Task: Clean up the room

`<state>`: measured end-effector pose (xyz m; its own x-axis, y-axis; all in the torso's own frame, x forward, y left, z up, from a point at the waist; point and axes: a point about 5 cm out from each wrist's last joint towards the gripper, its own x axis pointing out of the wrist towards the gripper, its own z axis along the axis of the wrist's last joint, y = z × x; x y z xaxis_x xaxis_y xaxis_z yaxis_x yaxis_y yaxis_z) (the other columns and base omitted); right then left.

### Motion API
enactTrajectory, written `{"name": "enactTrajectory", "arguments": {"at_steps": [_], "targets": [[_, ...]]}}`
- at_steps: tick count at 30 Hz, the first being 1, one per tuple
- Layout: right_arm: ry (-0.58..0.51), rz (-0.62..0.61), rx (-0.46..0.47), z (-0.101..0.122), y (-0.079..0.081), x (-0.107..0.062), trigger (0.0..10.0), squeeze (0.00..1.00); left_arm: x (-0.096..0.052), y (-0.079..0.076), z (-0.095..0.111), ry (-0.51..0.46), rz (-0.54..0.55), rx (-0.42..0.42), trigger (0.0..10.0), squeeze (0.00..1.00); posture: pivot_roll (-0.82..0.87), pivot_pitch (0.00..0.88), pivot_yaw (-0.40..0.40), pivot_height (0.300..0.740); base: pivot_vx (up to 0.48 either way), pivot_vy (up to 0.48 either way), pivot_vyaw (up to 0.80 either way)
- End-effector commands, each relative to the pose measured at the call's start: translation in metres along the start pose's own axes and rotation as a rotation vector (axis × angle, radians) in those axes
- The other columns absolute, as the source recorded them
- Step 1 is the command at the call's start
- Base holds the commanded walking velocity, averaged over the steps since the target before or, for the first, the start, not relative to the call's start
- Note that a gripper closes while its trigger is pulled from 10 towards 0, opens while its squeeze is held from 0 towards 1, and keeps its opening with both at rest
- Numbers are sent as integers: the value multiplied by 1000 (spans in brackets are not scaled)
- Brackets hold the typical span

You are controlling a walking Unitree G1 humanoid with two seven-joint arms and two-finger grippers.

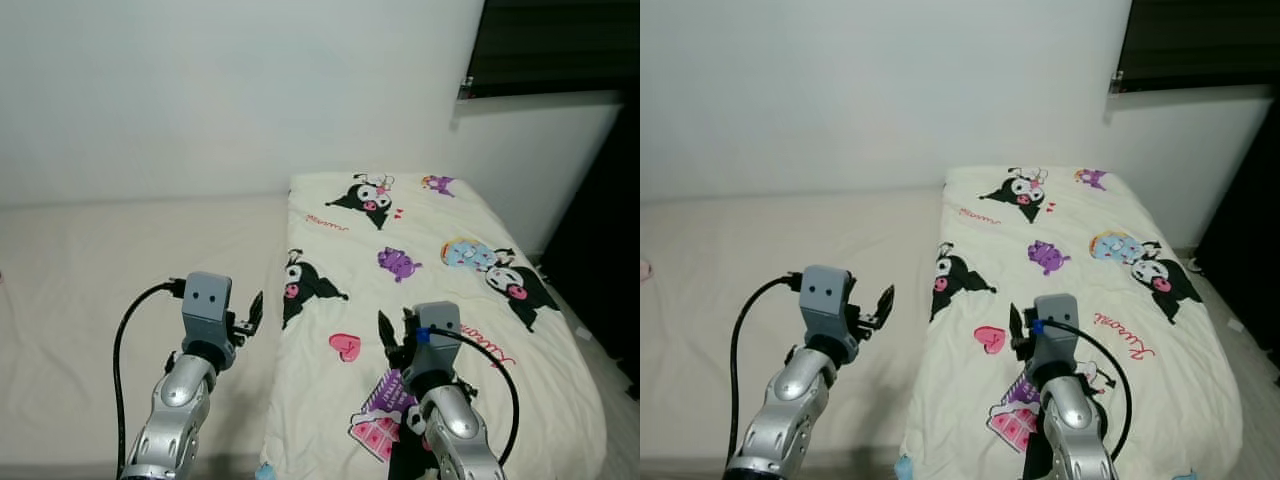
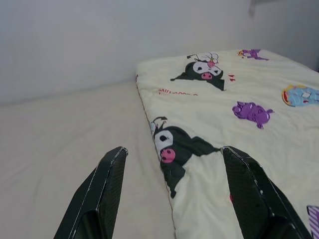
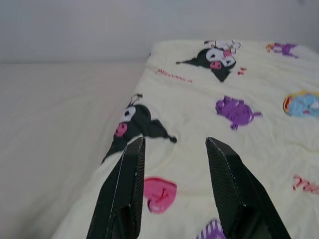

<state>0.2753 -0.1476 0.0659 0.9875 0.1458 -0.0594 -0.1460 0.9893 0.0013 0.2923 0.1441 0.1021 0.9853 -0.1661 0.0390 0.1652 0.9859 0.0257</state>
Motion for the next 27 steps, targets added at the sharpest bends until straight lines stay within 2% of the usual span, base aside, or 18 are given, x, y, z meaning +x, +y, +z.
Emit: {"name": "enactTrajectory", "arguments": {"at_steps": [1,2,4,5,11,15,27], "targets": [[35,16,3,-7,5,-2,10000,0,-1,4,-5,27,10,15,10000,0,11,0,28,740,0,0,0],[68,21,7,-14,6,-3,10000,0,-2,4,-8,42,12,18,10000,0,12,0,28,740,0,0,0],[68,21,7,-14,6,-3,10000,0,-2,4,-8,42,12,18,10000,0,12,0,28,740,0,0,0],[120,30,10,-25,8,-5,10000,0,-3,5,-13,62,13,20,10000,0,14,0,28,740,0,0,0],[144,27,9,-32,10,-7,10000,0,-6,4,-20,98,-2,8,10000,0,18,0,28,740,0,0,0],[197,11,-5,-42,8,-9,10000,0,-12,9,-35,167,44,2,10000,0,16,0,32,740,0,0,0],[204,57,-33,-44,16,-4,10000,0,-12,2,-36,158,13,-2,10000,0,16,0,23,740,0,0,0]]}}
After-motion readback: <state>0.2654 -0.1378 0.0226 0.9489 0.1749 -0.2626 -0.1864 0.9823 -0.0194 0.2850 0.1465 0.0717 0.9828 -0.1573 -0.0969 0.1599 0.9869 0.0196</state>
